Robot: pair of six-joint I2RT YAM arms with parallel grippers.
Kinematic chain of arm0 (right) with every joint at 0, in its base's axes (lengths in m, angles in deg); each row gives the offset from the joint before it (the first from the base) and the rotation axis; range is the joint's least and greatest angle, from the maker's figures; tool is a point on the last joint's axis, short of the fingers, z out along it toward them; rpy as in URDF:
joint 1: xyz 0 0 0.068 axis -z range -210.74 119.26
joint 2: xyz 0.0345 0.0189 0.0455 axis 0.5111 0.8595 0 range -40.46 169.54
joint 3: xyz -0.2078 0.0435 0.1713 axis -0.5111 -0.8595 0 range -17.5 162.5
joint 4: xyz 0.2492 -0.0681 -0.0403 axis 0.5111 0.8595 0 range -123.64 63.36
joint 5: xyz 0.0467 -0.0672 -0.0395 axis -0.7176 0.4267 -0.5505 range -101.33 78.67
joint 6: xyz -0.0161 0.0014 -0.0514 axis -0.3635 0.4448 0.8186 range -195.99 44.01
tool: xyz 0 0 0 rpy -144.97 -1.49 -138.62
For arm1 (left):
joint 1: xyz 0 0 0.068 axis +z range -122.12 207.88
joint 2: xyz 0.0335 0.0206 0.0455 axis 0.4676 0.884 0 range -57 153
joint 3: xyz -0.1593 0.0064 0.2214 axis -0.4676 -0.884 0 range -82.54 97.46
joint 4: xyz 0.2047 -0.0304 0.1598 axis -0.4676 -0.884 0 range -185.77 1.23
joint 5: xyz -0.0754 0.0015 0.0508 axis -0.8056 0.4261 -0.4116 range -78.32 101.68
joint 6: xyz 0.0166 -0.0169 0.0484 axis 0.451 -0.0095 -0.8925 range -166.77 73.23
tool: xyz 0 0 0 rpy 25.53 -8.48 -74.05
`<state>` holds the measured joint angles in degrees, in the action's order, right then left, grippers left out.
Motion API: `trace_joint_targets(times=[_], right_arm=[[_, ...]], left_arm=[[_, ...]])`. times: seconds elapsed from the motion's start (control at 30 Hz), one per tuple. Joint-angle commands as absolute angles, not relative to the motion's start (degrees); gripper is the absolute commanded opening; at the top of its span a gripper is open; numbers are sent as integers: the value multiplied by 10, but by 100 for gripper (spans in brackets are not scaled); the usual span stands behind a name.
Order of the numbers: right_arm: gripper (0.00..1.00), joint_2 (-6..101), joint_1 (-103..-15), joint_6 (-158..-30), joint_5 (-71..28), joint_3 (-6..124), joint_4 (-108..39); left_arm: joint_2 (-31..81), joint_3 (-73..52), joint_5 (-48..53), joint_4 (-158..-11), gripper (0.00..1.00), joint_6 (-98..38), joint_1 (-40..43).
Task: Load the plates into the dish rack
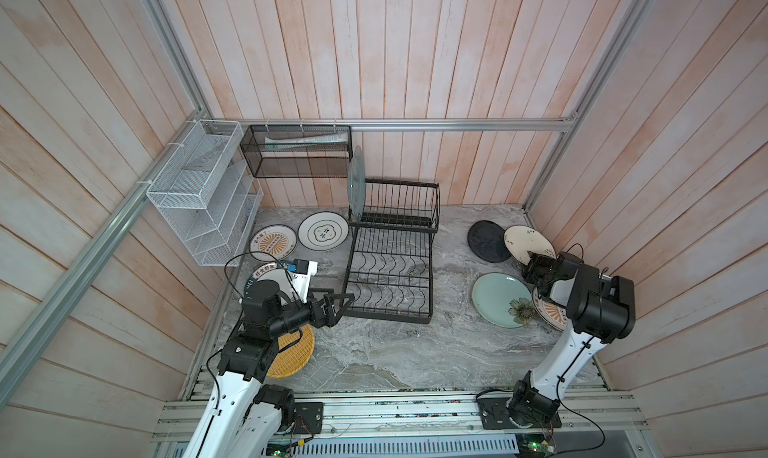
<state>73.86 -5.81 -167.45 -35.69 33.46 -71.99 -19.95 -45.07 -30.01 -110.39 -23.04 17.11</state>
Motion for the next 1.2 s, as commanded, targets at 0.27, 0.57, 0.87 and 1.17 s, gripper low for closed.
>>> trace_joint_targets(times=[0.27,0.57,0.87,1.17], right_arm=[[44,795,-71,-1658,-373,407,-627],[19,811,-71,-1665,-366,409,-650],[0,799,-72,-1666,-373,405,-681],[0,754,-78,-1649,-386,405,-726]], left_arm=[[-198,-454,-288,-1105,100,-231,175],[-200,-452,-283,-1106,100,-231,175],[-203,-451,-282,-1107,100,-231,175],[-205,-452,-283,-1107,100,-231,175]])
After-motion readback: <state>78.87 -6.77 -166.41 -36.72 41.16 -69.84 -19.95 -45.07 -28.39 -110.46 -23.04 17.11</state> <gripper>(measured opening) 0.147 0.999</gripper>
